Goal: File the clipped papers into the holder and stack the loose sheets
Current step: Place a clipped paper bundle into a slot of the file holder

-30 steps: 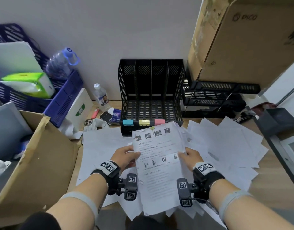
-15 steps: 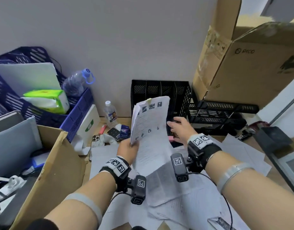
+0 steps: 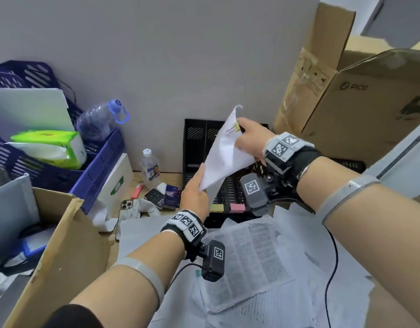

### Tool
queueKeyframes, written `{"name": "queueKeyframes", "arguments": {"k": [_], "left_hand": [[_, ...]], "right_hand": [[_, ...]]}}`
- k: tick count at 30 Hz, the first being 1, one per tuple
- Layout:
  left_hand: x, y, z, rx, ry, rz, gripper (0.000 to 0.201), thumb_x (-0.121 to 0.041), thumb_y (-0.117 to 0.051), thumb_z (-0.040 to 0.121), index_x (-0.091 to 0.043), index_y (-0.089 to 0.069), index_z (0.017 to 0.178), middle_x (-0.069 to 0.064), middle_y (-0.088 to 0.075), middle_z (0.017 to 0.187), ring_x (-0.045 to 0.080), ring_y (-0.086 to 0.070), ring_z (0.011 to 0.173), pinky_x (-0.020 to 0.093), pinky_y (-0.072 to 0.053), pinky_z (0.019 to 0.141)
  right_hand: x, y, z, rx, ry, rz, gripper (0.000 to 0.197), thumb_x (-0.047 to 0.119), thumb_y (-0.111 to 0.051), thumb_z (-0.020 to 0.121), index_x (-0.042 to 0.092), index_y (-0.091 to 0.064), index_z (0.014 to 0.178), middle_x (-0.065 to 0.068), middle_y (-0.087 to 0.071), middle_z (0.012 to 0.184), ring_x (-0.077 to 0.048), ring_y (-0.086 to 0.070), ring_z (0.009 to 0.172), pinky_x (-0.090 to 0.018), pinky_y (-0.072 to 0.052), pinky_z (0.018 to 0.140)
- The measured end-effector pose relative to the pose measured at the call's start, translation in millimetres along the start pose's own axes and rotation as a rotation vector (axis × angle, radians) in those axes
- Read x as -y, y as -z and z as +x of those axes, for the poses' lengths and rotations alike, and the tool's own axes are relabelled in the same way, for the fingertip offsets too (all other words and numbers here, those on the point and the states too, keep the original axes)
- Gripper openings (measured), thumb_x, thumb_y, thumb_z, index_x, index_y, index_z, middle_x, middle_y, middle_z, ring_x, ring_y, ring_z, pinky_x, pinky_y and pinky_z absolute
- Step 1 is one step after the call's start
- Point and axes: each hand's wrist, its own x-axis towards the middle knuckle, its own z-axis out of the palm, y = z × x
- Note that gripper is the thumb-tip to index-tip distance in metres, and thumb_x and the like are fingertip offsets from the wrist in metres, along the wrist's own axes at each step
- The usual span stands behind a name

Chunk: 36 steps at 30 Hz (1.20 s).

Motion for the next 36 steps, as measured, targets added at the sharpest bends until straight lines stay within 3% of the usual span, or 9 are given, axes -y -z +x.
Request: {"name": "queueKeyframes", "arguments": {"k": [3, 6, 9, 15, 18, 21, 28, 32, 36], "left_hand": [[5.9, -16.3, 12.5, -0.009, 0.032, 0.045, 0.072, 0.002, -0.041, 0.096, -0.042, -0.03, 0.152, -0.003, -0.055, 0.138, 0.021, -0.054, 0.124, 0.038, -0.044, 0.11], [13.8, -31.1, 26.9, -0.039, 0.051, 0.115, 0.073, 0.002, -0.05, 0.093, -0.031, -0.027, 0.155, 0.0, -0.053, 0.143, 0.022, -0.054, 0.128, 0.037, -0.043, 0.111], [21.7, -44.1, 39.8, -0.024, 0.068, 0.147, 0.067, -0.002, -0.052, 0.091, -0.032, -0.034, 0.148, -0.006, -0.058, 0.133, 0.019, -0.059, 0.12, 0.03, -0.047, 0.1], [35.3, -53.8, 51.8, 0.026, 0.179, 0.282, 0.082, -0.006, -0.059, 0.08, -0.029, -0.025, 0.15, 0.01, -0.052, 0.131, 0.031, -0.058, 0.115, 0.047, -0.051, 0.1], [42.3, -54.4, 53.1, 0.038, 0.235, 0.37, 0.081, -0.007, -0.059, 0.085, -0.025, -0.019, 0.154, 0.016, -0.042, 0.136, 0.036, -0.053, 0.117, 0.041, -0.047, 0.1], [48.1, -54.9, 57.3, 0.031, 0.266, 0.39, 0.075, -0.015, -0.061, 0.091, -0.028, -0.021, 0.153, 0.014, -0.041, 0.14, 0.03, -0.056, 0.116, 0.034, -0.046, 0.096], [43.8, -58.0, 60.4, 0.07, 0.216, 0.322, 0.084, -0.027, -0.071, 0.087, -0.029, -0.022, 0.156, 0.011, -0.044, 0.135, 0.026, -0.056, 0.115, 0.038, -0.046, 0.105], [49.1, -54.5, 57.1, 0.109, 0.256, 0.273, 0.065, -0.028, -0.067, 0.089, -0.026, -0.04, 0.148, 0.005, -0.055, 0.127, 0.024, -0.059, 0.112, 0.044, -0.05, 0.102], [65.2, -42.6, 43.3, 0.063, 0.301, 0.16, 0.008, -0.017, -0.064, 0.091, -0.018, -0.067, 0.098, 0.0, -0.067, 0.082, 0.023, -0.07, 0.077, 0.042, -0.06, 0.08]], "right_hand": [[-8.4, 5.2, 22.6, 0.064, 0.075, -0.06, 0.051, 0.0, -0.038, 0.083, 0.024, -0.051, 0.126, -0.008, -0.064, 0.109, -0.03, -0.062, 0.097, -0.03, -0.045, 0.066], [-19.0, 9.1, 44.5, 0.106, 0.113, -0.014, 0.056, 0.0, -0.038, 0.083, 0.03, -0.052, 0.129, -0.002, -0.068, 0.11, -0.025, -0.066, 0.097, -0.032, -0.051, 0.073], [-26.1, 11.3, 63.2, 0.114, 0.12, -0.012, 0.061, -0.001, -0.038, 0.083, 0.032, -0.049, 0.133, -0.002, -0.068, 0.113, -0.026, -0.068, 0.097, -0.037, -0.056, 0.077], [-33.7, 0.1, 93.0, 0.159, 0.176, -0.017, 0.069, -0.001, -0.036, 0.076, 0.033, -0.046, 0.136, -0.003, -0.066, 0.117, -0.029, -0.067, 0.1, -0.045, -0.057, 0.085], [-34.2, -1.4, 100.7, 0.129, 0.187, -0.051, 0.072, -0.001, -0.035, 0.076, 0.032, -0.043, 0.139, 0.001, -0.064, 0.117, -0.026, -0.065, 0.096, -0.034, -0.055, 0.068], [-39.7, 1.2, 107.1, 0.045, 0.15, -0.207, 0.063, 0.006, -0.037, 0.079, 0.032, -0.044, 0.135, -0.001, -0.063, 0.111, -0.028, -0.062, 0.089, -0.027, -0.042, 0.057], [-43.9, -3.1, 103.1, -0.027, 0.193, -0.055, 0.057, 0.006, -0.037, 0.073, 0.034, -0.05, 0.121, 0.0, -0.067, 0.104, -0.027, -0.064, 0.088, -0.04, -0.056, 0.076], [-54.1, -28.6, 92.4, 0.047, 0.134, -0.132, 0.051, 0.009, -0.046, 0.083, 0.025, -0.043, 0.131, -0.006, -0.065, 0.098, -0.025, -0.063, 0.083, -0.035, -0.053, 0.071], [-74.3, -59.1, 78.5, 0.137, 0.036, 0.213, 0.058, 0.01, -0.052, 0.088, 0.024, -0.034, 0.14, -0.006, -0.067, 0.094, -0.021, -0.068, 0.074, -0.034, -0.059, 0.065]]}}
